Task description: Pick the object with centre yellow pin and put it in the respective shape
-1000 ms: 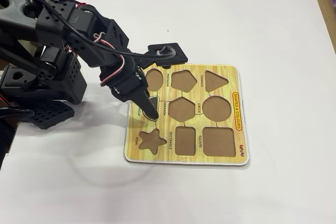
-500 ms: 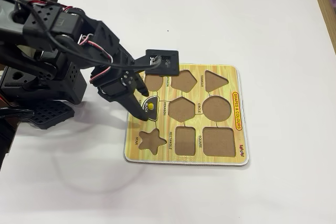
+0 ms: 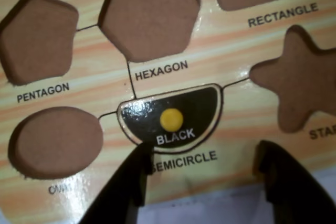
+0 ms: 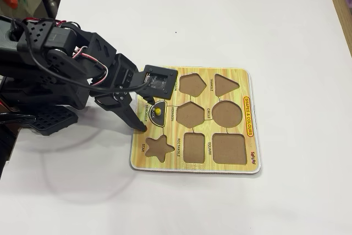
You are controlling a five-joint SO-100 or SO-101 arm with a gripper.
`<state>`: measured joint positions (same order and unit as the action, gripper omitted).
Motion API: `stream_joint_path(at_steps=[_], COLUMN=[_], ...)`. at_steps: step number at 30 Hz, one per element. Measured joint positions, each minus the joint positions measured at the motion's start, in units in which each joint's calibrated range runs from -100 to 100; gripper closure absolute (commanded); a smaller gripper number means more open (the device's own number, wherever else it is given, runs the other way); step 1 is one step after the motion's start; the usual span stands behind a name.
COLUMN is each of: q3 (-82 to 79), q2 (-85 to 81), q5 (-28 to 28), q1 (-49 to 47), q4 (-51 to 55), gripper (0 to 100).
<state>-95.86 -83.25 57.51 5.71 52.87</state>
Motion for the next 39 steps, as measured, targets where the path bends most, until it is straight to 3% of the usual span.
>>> stream_joint_path(at_steps=[10,17,23,28,39], q3=[-2.8,-2.8,-2.8,-2.8,-2.8], q2=[-6.5,-7.7,-7.8,-7.8,-7.8], q5=[2.2,2.1,2.1,-1.1,-1.9], q1=[0.0,0.0,0.0,0.5,0.2], q4=[0.5,9.7,11.1,11.7,11.8], gripper=[77,77,79,87,87])
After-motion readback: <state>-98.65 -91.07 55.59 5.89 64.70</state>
